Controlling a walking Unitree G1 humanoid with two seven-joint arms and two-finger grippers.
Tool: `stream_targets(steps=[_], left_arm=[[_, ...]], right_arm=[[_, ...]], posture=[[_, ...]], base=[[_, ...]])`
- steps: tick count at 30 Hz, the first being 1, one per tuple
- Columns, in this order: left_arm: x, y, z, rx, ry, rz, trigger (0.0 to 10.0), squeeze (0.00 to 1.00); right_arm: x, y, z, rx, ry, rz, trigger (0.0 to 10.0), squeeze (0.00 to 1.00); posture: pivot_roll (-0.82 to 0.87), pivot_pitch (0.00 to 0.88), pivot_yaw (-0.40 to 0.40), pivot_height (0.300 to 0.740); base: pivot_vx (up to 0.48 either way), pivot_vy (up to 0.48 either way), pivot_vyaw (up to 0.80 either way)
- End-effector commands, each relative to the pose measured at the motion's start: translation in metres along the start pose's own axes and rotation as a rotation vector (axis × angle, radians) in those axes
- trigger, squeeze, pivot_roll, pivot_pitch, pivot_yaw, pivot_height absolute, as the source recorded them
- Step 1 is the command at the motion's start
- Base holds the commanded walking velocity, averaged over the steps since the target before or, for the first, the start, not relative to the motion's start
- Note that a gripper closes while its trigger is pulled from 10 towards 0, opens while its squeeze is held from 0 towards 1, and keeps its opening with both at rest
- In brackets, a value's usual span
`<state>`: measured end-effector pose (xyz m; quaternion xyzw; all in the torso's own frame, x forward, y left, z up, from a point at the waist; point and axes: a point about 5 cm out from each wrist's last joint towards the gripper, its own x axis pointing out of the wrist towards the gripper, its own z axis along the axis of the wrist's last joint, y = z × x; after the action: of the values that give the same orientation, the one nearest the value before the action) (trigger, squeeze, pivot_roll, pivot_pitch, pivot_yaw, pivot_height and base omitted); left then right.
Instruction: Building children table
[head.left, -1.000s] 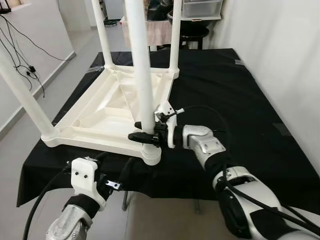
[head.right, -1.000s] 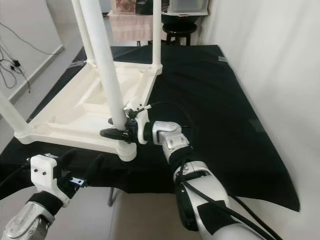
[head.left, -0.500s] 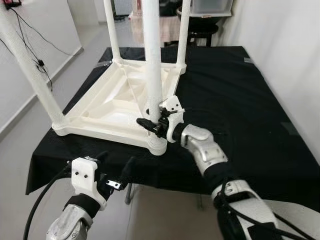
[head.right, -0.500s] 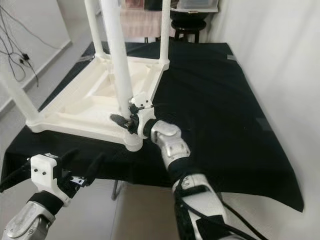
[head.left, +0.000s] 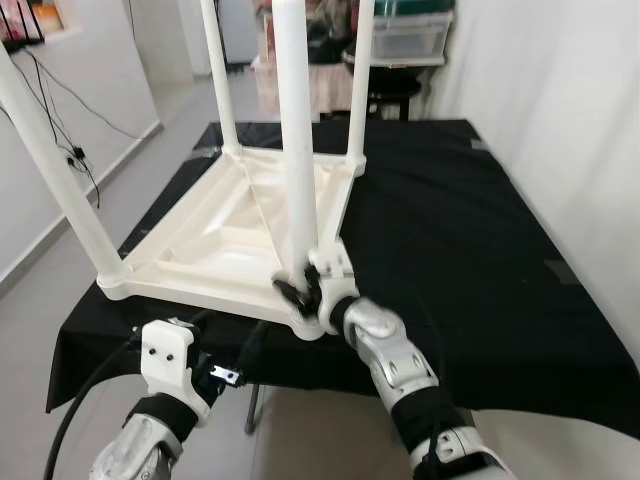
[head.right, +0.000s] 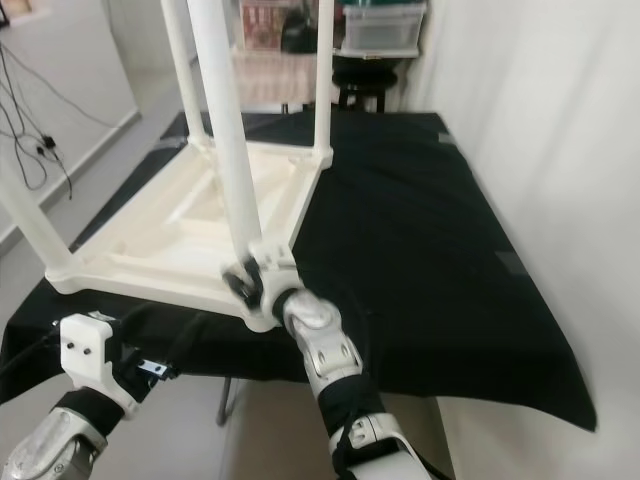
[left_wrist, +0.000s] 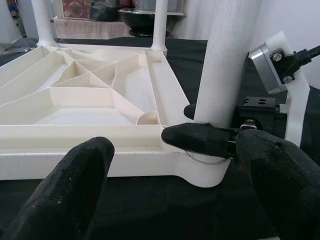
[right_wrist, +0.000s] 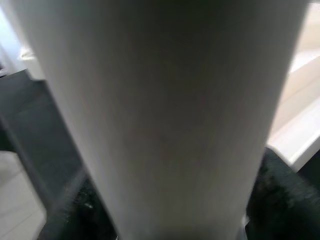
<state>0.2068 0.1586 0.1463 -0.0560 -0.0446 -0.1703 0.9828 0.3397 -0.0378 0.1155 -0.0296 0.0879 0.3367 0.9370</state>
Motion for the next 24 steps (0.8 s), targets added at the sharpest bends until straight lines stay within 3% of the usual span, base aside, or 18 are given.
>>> stream_targets(steps=[1,2,4,5,7,13,14,15,24], left_arm=[[-0.001,0.003,-0.003,0.008,0.013,0.015,10.0,0.00],[0.000,0.003,-0.003,0.007,0.013,0.016,10.0,0.00],[0.000,0.003,-0.003,0.007,0.013,0.016,10.0,0.00],[0.001,0.002,-0.003,0.003,0.011,0.010,10.0,0.00],[0.002,0.002,-0.003,-0.001,0.007,0.013,10.0,0.00],[0.002,0.001,-0.003,-0.003,0.003,0.020,10.0,0.00],[0.002,0.000,-0.003,-0.004,0.001,0.021,10.0,0.00],[0.002,0.000,-0.003,-0.005,0.000,0.022,10.0,0.00],[0.001,-0.002,-0.002,-0.009,-0.003,0.025,10.0,0.00]], right_arm=[[0.009,0.011,0.021,0.002,-0.048,0.051,10.0,1.00],[0.009,0.009,0.032,-0.008,-0.085,0.147,10.0,1.00],[0.009,0.009,0.032,-0.008,-0.085,0.147,10.0,1.00],[0.000,0.002,0.040,-0.148,-0.067,0.418,10.0,0.00],[-0.004,-0.006,0.041,-0.144,-0.051,0.534,10.0,0.00],[0.003,-0.017,0.046,-0.073,-0.061,0.497,10.0,0.00],[0.005,-0.019,0.049,-0.047,-0.069,0.504,3.5,0.00],[0.005,-0.019,0.052,-0.026,-0.078,0.522,0.0,0.00],[-0.001,-0.029,0.059,-0.034,-0.083,0.607,0.0,0.00]], posture=[[0.05,0.049,-0.001,0.740],[0.05,0.048,0.001,0.740],[0.05,0.048,0.001,0.740],[0.06,0.048,-0.009,0.740],[0.06,0.048,-0.011,0.740],[0.07,0.048,-0.017,0.740],[0.08,0.052,-0.020,0.740],[0.08,0.052,-0.021,0.740],[0.07,0.061,-0.022,0.740]], base=[[0.000,0.000,0.00],[0.000,0.000,0.00],[0.000,0.000,0.00],[0.000,0.000,0.00],[0.000,0.000,0.00],[0.000,0.000,0.00],[0.000,0.000,0.00],[0.000,0.000,0.00],[0.000,0.000,0.00]])
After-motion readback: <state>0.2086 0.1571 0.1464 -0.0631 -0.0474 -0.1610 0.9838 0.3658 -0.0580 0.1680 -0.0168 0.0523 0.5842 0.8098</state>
